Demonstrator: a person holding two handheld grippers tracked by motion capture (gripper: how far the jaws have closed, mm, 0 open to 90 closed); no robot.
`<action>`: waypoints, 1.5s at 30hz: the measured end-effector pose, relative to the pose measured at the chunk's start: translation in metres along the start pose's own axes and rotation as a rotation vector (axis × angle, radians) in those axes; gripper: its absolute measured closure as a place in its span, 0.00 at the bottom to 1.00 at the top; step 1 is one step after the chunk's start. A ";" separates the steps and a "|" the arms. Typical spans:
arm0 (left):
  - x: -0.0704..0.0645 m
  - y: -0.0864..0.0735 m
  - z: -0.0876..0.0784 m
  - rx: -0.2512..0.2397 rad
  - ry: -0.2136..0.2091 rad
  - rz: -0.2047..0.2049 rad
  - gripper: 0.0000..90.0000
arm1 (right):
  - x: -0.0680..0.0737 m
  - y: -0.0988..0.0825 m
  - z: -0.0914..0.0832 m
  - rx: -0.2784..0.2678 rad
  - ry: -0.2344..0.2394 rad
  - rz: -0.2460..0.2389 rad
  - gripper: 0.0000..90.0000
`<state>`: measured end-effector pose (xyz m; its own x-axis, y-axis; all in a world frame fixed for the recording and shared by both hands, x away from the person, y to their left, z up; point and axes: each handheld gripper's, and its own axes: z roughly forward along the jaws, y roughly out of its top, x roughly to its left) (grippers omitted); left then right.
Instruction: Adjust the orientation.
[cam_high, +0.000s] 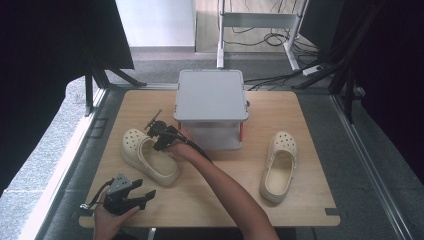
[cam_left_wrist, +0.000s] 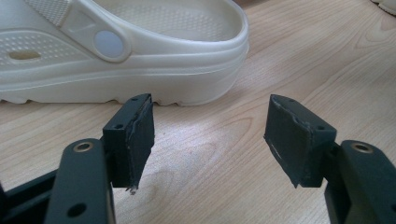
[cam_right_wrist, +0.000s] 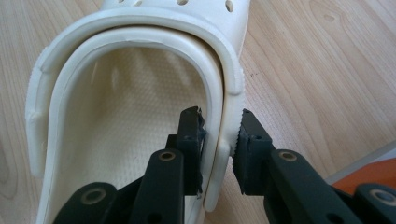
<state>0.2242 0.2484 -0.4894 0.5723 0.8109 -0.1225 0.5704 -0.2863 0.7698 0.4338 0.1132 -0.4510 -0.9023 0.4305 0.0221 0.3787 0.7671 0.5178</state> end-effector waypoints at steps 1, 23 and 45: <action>0.000 0.000 0.000 0.000 0.000 0.000 0.38 | 0.000 0.000 0.000 0.000 0.002 0.009 0.84; 0.000 0.000 0.000 0.003 0.004 -0.001 0.37 | 0.000 -0.012 -0.021 -0.064 0.009 0.070 0.87; -0.001 0.000 0.002 0.005 0.000 -0.008 0.37 | 0.005 -0.062 -0.069 -0.127 -0.011 0.079 0.87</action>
<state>0.2247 0.2466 -0.4899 0.5673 0.8134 -0.1288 0.5782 -0.2820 0.7656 0.3916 0.0352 -0.4235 -0.8683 0.4926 0.0582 0.4186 0.6646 0.6189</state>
